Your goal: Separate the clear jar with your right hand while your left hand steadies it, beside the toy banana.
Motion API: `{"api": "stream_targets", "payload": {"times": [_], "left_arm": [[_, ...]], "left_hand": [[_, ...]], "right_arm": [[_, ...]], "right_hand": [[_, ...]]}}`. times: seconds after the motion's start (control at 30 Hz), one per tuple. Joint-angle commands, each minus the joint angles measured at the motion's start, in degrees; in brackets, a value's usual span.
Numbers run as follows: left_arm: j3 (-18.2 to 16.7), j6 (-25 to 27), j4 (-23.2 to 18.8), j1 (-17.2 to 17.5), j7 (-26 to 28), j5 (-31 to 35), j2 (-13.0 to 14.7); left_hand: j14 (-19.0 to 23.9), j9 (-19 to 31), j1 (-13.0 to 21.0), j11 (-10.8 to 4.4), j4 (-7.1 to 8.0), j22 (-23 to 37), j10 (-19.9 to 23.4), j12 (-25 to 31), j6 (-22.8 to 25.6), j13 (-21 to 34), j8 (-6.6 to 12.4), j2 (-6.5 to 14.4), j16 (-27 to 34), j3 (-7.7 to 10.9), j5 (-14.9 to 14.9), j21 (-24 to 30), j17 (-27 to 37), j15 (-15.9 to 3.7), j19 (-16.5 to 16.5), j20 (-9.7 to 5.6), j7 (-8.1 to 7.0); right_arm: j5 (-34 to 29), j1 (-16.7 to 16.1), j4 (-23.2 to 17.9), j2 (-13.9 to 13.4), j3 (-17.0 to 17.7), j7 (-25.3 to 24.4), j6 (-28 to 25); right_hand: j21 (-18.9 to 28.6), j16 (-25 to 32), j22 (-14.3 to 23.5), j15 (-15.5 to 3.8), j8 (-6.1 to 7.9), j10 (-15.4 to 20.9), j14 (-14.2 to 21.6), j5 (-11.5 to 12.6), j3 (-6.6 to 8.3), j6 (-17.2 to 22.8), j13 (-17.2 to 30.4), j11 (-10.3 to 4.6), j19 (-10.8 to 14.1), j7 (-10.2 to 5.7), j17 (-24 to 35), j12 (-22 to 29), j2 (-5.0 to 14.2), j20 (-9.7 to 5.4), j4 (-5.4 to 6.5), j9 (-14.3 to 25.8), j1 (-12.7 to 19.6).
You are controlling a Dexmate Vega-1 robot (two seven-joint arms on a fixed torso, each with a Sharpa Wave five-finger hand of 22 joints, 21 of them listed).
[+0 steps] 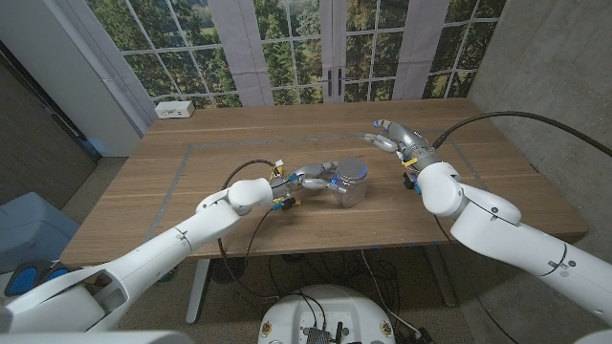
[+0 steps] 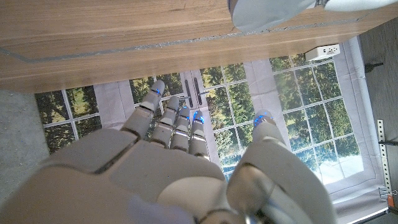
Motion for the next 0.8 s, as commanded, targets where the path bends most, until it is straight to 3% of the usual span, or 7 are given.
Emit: {"api": "stream_targets", "payload": {"times": [0.03, 0.13, 0.23, 0.53, 0.67, 0.73, 0.8], "left_arm": [[-0.9, -4.1, 1.7, 3.5, 8.8, 1.4, -3.6], [-1.9, -4.9, 1.9, 5.3, 13.5, 2.0, -5.0], [-2.5, -4.4, 2.2, 5.8, 15.4, 1.5, -5.9], [-2.4, -5.5, 4.4, 4.9, 15.9, 1.1, -7.4], [-2.5, -4.9, 4.4, 5.0, 17.3, 1.6, -7.7], [-2.4, -3.1, 3.6, 5.0, 18.0, 2.2, -7.6], [-2.1, -0.5, 2.5, 4.7, 18.7, 3.3, -7.1]], "left_hand": [[3.0, 0.2, 0.5, -0.44, 0.13, 0.1, 3.6, 1.6, 2.9, 0.2, 1.54, 0.3, 1.0, 0.11, 0.2, 1.3, 0.1, -0.82, 3.0, 0.62, 0.9], [6.1, 0.4, 2.2, -0.69, 0.09, 0.2, 7.0, 2.5, 6.7, 0.2, 2.85, 2.4, 1.4, 1.1, 0.6, 1.9, 0.0, -1.24, 5.7, 1.37, 1.89], [9.5, 0.7, 4.0, -2.21, -0.15, 0.2, 10.3, 3.2, 9.7, 0.2, 3.74, 3.9, 1.9, 1.92, 1.0, 2.5, -0.1, -2.88, 8.3, 0.82, 1.75], [14.9, 1.1, 6.8, -3.48, -0.25, 0.5, 15.7, 4.1, 14.4, 0.2, 5.08, 6.1, 2.6, 2.78, 1.4, 3.4, 0.0, -5.91, 12.0, -0.18, 1.6], [19.3, 1.8, 7.9, -6.07, -0.23, 0.7, 23.2, 5.9, 20.4, 0.6, 7.59, 7.2, 3.6, 2.55, 1.4, 3.7, 0.3, -8.17, 13.7, -0.63, -0.02], [19.8, 2.3, 8.4, -6.71, -0.26, 0.8, 25.9, 6.5, 23.7, 1.0, 9.16, 7.4, 3.5, 2.32, 1.4, 3.8, 0.3, -8.24, 14.0, -0.61, -0.5], [20.5, 2.8, 9.1, -8.49, -0.27, 0.8, 29.1, 7.3, 26.2, 1.4, 10.48, 8.0, 3.5, 2.21, 1.5, 3.8, 0.4, -8.18, 14.2, -0.68, -1.15]], "right_arm": [[0.2, 0.1, 0.7, -0.1, 0.4, 0.6, 1.2], [0.2, 0.2, 0.9, -0.2, 0.4, 0.9, 1.6], [0.1, 0.2, 0.9, -0.1, 0.5, 0.9, 1.6], [0.1, 0.4, 1.0, 0.2, 0.6, 0.9, 1.3], [0.0, 0.6, 1.0, 0.3, 0.4, 1.1, 0.8], [0.0, 1.0, 1.0, 0.2, 0.2, 1.6, 0.5], [-0.1, 1.5, 0.9, 0.0, -0.2, 2.2, 0.1]], "right_hand": [[0.4, 0.3, 0.3, 0.06, 0.29, 0.7, 0.5, -0.2, -0.08, 0.2, 0.1, 0.12, 0.2, 0.21, 0.3, 0.2, 0.35, -0.02, -0.01, 0.1, 0.0], [0.4, 0.3, 0.3, 0.02, 0.32, 0.8, 0.5, -0.2, -0.08, 0.2, 0.2, 0.04, 0.2, 0.23, 0.3, 0.3, 0.36, -0.05, -0.02, 0.1, 0.0], [0.4, 0.3, 0.3, -0.04, 0.32, 0.8, 0.6, -0.2, -0.09, 0.2, 0.2, 0.01, 0.2, 0.19, 0.4, 0.3, 0.36, -0.06, -0.03, 0.1, 0.1], [0.4, 0.4, 0.3, -0.04, 0.34, 0.8, 0.6, -0.3, -0.14, 0.3, 0.3, 0.06, 0.2, 0.17, 0.5, 0.3, 0.36, -0.11, -0.03, 0.1, 0.1], [0.4, 0.4, 0.3, -0.1, 0.33, 0.8, 0.6, -0.3, -0.17, 0.3, 0.3, 0.04, 0.3, 0.16, 0.5, 0.3, 0.36, -0.09, -0.02, 0.1, 0.1], [0.4, 0.4, 0.3, -0.07, 0.34, 0.7, 0.6, -0.3, -0.18, 0.3, 0.3, 0.05, 0.3, 0.15, 0.5, 0.3, 0.36, -0.09, -0.02, 0.1, 0.1], [0.4, 0.4, 0.3, -0.08, 0.34, 0.8, 0.5, -0.3, -0.19, 0.3, 0.3, 0.08, 0.3, 0.14, 0.5, 0.3, 0.36, -0.1, -0.02, 0.1, 0.1]]}}
